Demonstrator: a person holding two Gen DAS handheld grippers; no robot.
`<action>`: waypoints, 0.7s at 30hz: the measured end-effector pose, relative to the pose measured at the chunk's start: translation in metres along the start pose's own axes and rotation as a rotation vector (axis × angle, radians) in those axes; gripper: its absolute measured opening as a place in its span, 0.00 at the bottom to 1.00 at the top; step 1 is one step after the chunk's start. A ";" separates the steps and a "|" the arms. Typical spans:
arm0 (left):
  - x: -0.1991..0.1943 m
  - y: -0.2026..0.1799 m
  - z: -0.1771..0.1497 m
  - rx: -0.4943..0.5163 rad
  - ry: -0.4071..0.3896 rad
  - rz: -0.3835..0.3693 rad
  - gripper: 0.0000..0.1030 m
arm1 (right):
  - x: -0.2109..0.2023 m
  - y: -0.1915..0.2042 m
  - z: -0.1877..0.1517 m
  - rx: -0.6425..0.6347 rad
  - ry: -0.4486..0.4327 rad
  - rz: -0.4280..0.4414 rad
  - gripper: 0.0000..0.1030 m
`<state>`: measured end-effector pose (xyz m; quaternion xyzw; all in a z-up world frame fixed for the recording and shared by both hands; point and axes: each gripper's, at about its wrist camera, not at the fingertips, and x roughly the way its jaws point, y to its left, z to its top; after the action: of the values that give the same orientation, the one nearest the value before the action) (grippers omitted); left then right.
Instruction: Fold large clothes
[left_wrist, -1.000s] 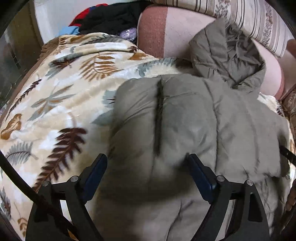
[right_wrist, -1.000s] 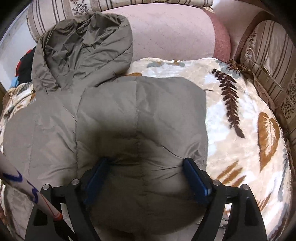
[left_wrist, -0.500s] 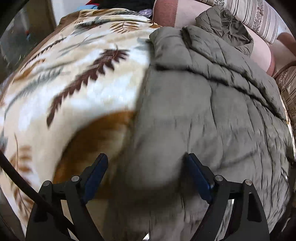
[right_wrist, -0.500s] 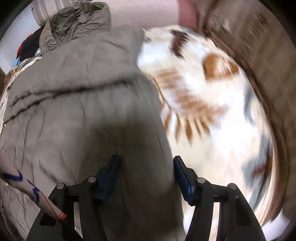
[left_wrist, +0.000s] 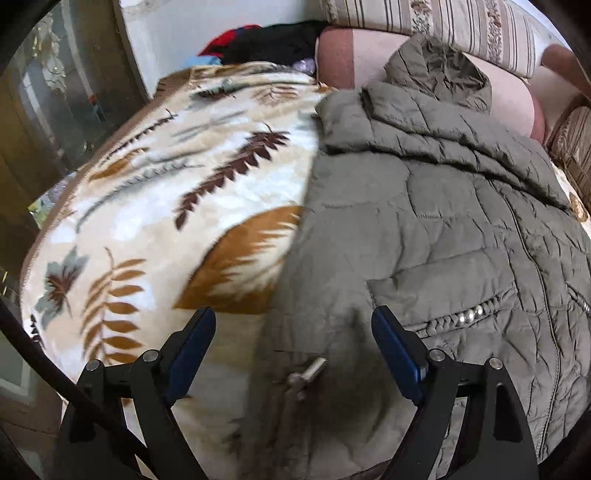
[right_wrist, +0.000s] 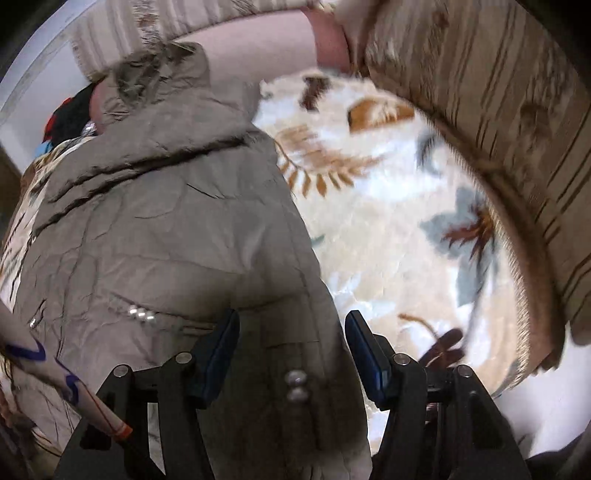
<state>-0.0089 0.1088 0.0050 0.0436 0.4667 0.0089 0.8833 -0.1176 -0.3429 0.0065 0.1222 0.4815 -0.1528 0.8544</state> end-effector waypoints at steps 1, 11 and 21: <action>-0.005 0.003 0.004 -0.015 -0.011 -0.010 0.83 | -0.004 0.005 0.001 -0.011 -0.006 0.012 0.62; -0.029 -0.021 0.065 -0.038 -0.129 -0.125 0.83 | -0.016 0.092 0.067 -0.083 -0.001 0.213 0.67; 0.015 -0.055 0.107 0.005 -0.171 -0.166 0.83 | 0.017 0.191 0.191 -0.129 -0.013 0.263 0.72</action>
<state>0.0868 0.0480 0.0478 0.0079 0.3916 -0.0690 0.9175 0.1128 -0.2371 0.1004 0.1279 0.4645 -0.0090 0.8763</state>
